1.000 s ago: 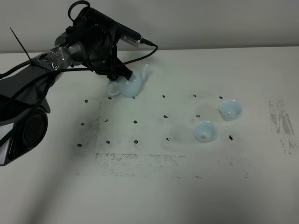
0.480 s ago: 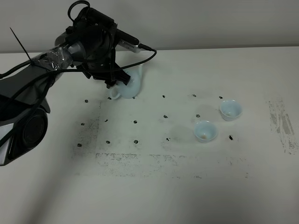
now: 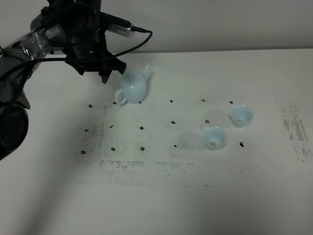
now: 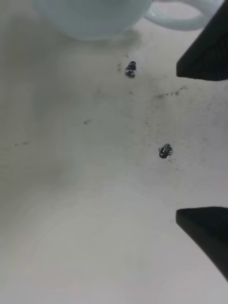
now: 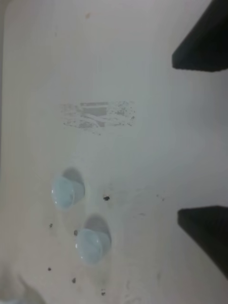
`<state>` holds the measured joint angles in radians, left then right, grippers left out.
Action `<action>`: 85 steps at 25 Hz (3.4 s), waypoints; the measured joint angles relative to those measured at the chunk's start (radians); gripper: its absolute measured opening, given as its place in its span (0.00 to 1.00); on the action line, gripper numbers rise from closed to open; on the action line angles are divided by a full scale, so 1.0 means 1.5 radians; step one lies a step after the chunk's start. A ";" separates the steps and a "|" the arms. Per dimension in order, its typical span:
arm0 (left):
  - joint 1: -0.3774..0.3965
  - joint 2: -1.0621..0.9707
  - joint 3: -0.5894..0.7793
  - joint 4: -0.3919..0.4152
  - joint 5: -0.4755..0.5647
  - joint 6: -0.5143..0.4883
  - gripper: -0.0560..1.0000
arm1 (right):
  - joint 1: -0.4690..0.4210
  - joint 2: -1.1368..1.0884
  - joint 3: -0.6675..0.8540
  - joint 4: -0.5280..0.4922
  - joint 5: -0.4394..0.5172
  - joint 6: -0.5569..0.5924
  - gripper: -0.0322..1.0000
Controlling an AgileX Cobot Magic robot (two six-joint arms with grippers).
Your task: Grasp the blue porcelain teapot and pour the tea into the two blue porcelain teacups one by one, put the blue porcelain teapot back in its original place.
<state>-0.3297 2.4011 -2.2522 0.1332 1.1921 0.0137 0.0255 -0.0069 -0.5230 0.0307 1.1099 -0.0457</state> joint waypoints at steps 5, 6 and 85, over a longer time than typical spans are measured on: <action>-0.012 -0.019 0.000 -0.128 0.000 0.083 0.56 | 0.000 0.000 0.000 0.000 0.000 0.000 0.59; -0.020 -0.021 0.000 -0.153 0.000 0.092 0.56 | 0.000 0.000 0.000 0.000 0.000 0.000 0.59; -0.038 0.025 0.087 -0.085 -0.063 0.136 0.50 | 0.000 0.000 0.000 0.000 0.000 0.000 0.59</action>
<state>-0.3860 2.4386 -2.1223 0.0063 1.0978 0.2172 0.0255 -0.0069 -0.5230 0.0307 1.1099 -0.0457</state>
